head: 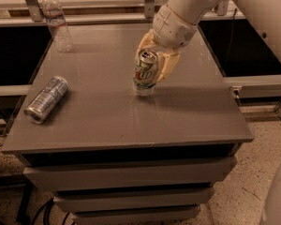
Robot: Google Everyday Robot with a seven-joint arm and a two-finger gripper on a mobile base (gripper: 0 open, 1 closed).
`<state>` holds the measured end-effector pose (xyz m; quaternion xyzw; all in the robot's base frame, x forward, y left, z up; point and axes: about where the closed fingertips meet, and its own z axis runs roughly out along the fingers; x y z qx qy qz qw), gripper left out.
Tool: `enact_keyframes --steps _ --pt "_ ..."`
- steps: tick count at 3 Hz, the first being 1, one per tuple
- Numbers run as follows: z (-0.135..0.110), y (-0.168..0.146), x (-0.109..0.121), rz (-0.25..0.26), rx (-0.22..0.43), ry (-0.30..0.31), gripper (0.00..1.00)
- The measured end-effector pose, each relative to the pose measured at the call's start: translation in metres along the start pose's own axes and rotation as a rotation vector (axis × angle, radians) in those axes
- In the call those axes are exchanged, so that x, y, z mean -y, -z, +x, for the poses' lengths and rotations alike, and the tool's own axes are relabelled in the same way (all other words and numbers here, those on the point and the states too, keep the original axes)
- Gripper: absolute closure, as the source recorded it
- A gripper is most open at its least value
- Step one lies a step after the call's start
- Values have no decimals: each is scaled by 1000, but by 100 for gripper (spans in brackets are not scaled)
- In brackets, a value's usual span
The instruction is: Move 7up can near redbull can
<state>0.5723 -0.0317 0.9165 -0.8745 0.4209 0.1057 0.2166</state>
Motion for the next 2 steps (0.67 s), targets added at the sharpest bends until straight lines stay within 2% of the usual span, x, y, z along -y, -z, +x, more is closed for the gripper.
enact_keyframes --steps 2 --pt "-20 -12 19 -17 38 71 100"
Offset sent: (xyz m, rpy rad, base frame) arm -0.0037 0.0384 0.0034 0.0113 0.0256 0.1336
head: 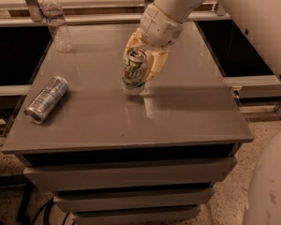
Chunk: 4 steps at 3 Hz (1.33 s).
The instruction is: Move 7up can near redbull can
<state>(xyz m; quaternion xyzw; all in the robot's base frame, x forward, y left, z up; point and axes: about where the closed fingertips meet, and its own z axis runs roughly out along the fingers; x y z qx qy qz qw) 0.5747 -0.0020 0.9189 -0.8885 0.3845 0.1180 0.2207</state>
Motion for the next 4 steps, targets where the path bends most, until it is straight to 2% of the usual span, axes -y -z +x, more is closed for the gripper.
enact_keyframes --steps 4 --pt "-33 -21 31 -33 68 109 100"
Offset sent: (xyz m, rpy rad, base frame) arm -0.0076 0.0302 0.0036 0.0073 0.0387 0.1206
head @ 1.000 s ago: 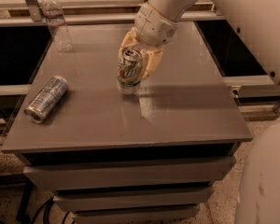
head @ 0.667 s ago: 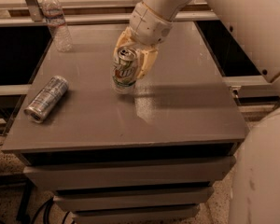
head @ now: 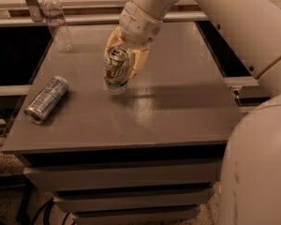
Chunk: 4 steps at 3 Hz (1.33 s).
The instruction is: Move 7up can near redbull can
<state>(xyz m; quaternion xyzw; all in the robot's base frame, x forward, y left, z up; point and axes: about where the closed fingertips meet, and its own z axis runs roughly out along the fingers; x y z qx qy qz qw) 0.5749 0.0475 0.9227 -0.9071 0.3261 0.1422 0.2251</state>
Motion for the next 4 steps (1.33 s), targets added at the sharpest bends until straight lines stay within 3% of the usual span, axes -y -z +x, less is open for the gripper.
enact_keyframes --steps 4 --pt "-25 -22 23 -42 44 67 100"
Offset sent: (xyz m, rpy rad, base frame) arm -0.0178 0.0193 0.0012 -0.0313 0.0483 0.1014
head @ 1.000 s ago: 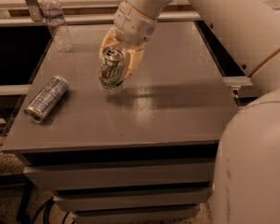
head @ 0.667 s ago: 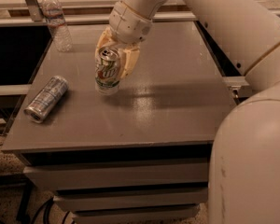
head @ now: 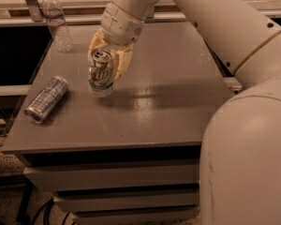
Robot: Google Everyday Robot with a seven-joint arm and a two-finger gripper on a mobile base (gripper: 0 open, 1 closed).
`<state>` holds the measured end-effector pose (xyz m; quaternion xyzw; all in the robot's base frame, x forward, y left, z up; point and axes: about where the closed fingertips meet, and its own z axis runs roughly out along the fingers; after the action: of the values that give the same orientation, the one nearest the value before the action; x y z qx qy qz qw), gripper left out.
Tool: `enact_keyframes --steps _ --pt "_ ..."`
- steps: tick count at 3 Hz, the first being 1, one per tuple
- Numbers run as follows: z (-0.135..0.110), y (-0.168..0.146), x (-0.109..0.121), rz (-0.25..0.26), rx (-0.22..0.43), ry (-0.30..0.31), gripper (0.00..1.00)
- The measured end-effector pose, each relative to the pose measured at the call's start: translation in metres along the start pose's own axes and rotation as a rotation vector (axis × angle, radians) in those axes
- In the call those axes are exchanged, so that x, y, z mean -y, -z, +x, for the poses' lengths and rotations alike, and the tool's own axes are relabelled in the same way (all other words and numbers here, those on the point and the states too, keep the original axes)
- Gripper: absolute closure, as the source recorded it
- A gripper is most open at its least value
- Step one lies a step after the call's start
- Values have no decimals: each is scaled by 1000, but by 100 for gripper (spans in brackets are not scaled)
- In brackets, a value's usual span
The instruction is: Move 7up can near redbull can
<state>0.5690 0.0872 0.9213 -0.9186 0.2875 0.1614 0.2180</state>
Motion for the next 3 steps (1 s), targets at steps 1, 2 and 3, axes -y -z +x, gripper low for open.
enact_keyframes --steps 1,2,3 --pt "-5 -5 7 -8 8 21 100" --pt "-14 -9 15 -19 13 48 100" --pt "-23 -15 24 -40 17 73 100"
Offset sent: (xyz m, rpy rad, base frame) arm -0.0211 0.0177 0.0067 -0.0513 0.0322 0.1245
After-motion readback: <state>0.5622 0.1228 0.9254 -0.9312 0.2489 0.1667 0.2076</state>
